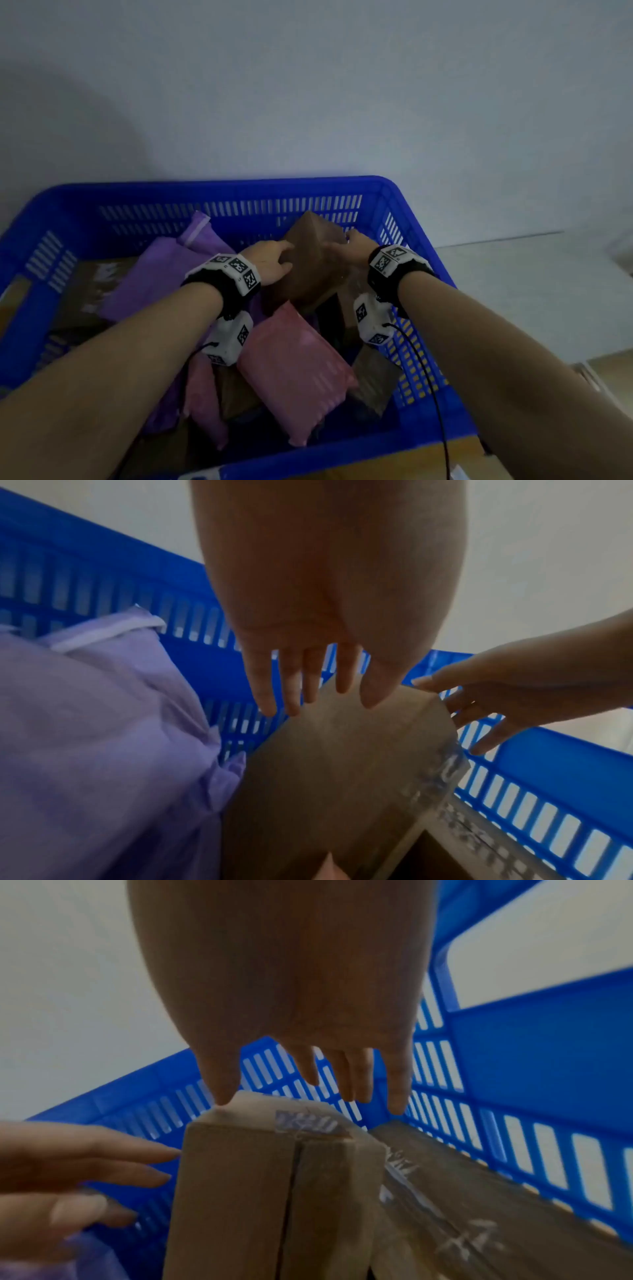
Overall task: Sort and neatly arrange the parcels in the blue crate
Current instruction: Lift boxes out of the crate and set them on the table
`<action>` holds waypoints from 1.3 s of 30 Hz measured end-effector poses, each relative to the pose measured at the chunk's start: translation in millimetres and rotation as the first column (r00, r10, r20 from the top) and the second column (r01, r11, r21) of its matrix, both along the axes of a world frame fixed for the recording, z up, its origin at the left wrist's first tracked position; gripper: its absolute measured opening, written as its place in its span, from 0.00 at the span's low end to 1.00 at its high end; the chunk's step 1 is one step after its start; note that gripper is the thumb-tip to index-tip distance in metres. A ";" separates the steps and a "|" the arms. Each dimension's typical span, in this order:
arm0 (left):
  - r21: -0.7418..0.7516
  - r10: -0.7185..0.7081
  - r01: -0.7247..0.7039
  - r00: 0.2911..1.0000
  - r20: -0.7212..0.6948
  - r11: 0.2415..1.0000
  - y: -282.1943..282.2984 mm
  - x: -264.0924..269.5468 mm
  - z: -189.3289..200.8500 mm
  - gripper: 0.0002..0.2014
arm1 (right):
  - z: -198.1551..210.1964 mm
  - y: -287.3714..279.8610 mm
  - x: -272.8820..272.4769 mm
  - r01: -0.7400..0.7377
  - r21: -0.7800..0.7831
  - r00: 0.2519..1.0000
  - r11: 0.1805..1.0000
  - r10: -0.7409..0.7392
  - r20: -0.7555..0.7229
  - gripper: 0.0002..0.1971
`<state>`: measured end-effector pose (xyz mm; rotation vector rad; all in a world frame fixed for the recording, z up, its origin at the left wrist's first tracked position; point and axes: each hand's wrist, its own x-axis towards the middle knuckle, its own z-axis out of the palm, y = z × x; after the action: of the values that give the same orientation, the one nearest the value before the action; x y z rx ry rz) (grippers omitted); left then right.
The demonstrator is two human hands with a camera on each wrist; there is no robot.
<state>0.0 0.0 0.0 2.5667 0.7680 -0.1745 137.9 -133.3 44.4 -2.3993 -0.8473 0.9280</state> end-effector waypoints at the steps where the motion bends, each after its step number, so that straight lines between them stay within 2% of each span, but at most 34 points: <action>1: -0.022 0.002 -0.003 1.000 -0.021 1.000 -3.2 1.3 -2.0 0.27 | -1.6 0.1 1.1 0.036 0.006 0.998 0.999 -0.035 -0.057 0.34; 5: -0.078 -0.009 0.007 1.000 -0.025 0.997 -16.5 3.9 -10.3 0.30 | -19.3 4.5 9.6 0.135 -0.036 0.971 0.990 -0.139 -0.195 0.49; 8: -0.101 0.007 -0.008 1.000 -0.016 0.995 -22.6 3.3 -13.9 0.32 | -22.2 7.0 7.1 0.124 -0.027 0.965 0.992 -0.127 -0.230 0.47; 12: -0.145 0.018 -0.019 1.000 -0.008 0.989 -26.2 -0.1 -17.6 0.33 | -24.0 9.1 3.1 0.187 0.022 0.951 0.982 -0.175 -0.256 0.50; 17: -0.122 -0.023 0.031 0.998 0.065 0.992 -27.7 -9.1 -12.7 0.35 | 0.5 3.8 -2.8 0.224 0.031 0.953 0.974 -0.212 -0.217 0.42; 21: -0.065 -0.066 0.077 0.986 0.156 0.995 -28.5 -19.9 -2.2 0.37 | 26.9 -7.9 -3.4 0.293 0.051 0.942 0.955 -0.279 -0.186 0.29; 25: 0.090 -0.126 0.108 0.966 0.227 0.990 -30.0 -28.3 10.6 0.43 | 54.7 -14.8 -8.1 0.352 0.131 0.923 0.927 -0.320 -0.216 0.36; 29: 0.326 -0.169 0.096 0.965 0.201 0.940 -32.7 -39.5 22.2 0.52 | 76.9 -20.2 -15.3 0.377 0.138 0.881 0.916 -0.308 -0.358 0.28; 31: 0.397 -0.175 0.080 0.962 0.209 0.914 -32.7 -45.7 25.2 0.55 | 82.5 -23.0 -18.1 0.374 0.140 0.870 0.917 -0.295 -0.395 0.29; 34: 0.500 -0.178 0.046 0.959 0.220 0.865 -34.2 -55.0 30.4 0.60 | 93.1 -25.6 -28.6 0.416 0.172 0.858 0.893 -0.322 -0.401 0.23; 39: 0.666 -0.208 -0.017 0.944 0.256 0.745 -36.5 -64.9 40.1 0.69 | 100.6 -32.6 -39.1 0.447 0.206 0.826 0.871 -0.313 -0.468 0.30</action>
<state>-64.9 -36.5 40.1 3.1838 0.6442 0.5839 98.8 -165.9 145.1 -1.8916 -0.2926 1.0071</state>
